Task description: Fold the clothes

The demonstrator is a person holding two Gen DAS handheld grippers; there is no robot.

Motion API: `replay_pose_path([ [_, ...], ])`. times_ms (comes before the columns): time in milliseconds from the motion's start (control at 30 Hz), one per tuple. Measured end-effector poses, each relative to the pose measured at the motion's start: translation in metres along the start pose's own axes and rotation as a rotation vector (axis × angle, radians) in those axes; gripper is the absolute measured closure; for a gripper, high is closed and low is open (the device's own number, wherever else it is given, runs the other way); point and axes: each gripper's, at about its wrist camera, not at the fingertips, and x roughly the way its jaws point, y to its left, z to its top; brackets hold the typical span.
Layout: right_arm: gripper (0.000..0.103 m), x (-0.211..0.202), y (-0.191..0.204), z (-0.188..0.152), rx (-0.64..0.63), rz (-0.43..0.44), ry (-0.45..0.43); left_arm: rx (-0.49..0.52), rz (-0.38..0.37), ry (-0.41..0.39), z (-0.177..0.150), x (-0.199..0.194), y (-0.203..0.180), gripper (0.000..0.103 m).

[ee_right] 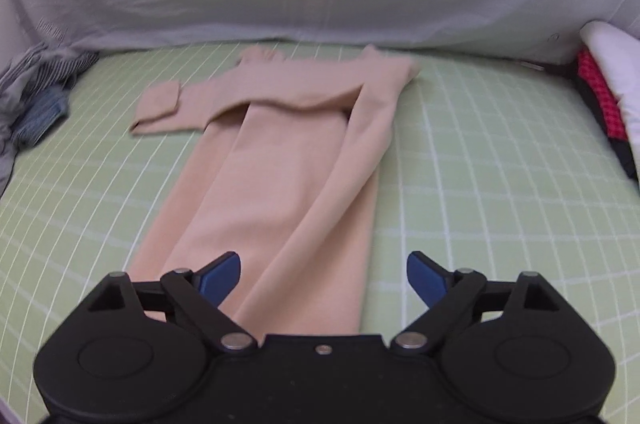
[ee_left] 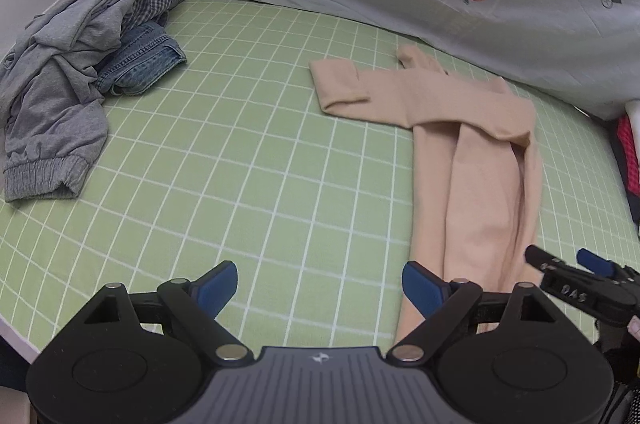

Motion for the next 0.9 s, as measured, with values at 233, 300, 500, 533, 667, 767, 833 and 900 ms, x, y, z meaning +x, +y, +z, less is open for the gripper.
replay_pose_path([
  [233,0.012,0.042,-0.013,0.054,0.013,-0.026,-0.042,-0.024,0.004,-0.013,0.059,0.041,-0.002,0.013],
  [300,0.012,0.055,-0.016,0.07,0.02,-0.033,-0.054,-0.032,0.002,-0.007,0.079,0.059,-0.005,0.013],
  [500,0.013,0.111,-0.018,0.122,0.065,-0.025,-0.053,-0.049,0.008,0.054,0.137,0.126,-0.011,0.013],
  [533,0.013,0.121,-0.019,0.129,0.069,-0.02,-0.051,-0.044,0.016,0.06,0.145,0.137,-0.012,0.015],
  [667,0.026,0.159,-0.024,0.148,0.074,0.001,-0.036,-0.026,0.034,0.077,0.172,0.176,-0.014,0.019],
  [767,0.034,0.181,-0.031,0.153,0.086,0.021,-0.007,-0.034,0.035,0.089,0.181,0.195,-0.014,0.025],
  [833,0.041,0.192,-0.033,0.154,0.094,0.029,0.016,-0.037,0.033,0.097,0.183,0.202,-0.014,0.03],
  [900,0.048,0.196,-0.033,0.151,0.093,0.023,0.022,-0.035,0.031,0.103,0.183,0.208,-0.014,0.037],
])
